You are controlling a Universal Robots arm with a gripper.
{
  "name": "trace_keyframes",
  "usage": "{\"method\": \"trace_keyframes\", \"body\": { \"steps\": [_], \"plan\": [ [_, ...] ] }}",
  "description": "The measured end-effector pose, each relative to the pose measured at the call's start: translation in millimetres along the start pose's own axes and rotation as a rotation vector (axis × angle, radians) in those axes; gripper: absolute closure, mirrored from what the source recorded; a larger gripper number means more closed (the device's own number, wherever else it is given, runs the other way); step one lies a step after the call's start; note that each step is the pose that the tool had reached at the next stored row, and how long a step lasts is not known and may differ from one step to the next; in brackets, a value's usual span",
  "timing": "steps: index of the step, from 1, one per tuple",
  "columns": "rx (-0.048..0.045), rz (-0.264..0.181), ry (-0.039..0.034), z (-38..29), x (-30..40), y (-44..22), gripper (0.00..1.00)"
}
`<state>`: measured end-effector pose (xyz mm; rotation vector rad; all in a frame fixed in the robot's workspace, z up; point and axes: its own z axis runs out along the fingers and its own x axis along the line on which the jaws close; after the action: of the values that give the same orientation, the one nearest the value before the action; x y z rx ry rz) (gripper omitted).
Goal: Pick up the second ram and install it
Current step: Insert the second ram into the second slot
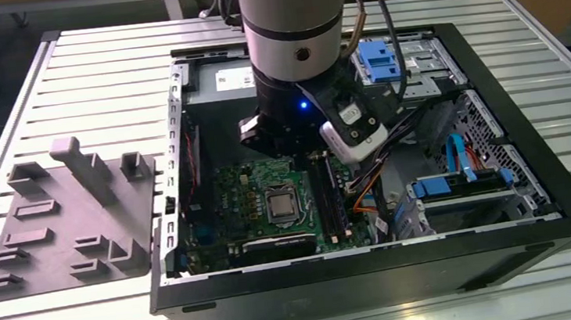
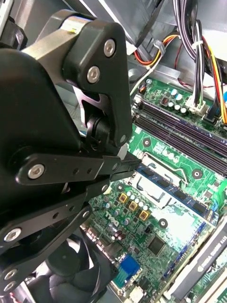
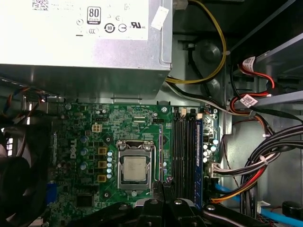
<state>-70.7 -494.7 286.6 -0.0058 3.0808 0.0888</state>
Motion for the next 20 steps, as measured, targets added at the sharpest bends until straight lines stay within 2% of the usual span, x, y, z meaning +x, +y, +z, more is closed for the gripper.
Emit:
{"method": "trace_keyframes", "body": {
  "steps": [20],
  "plan": [
    [0.0001, 0.000, 0.0000, 8.9, -8.0, -0.5, 0.88]
  ]
}}
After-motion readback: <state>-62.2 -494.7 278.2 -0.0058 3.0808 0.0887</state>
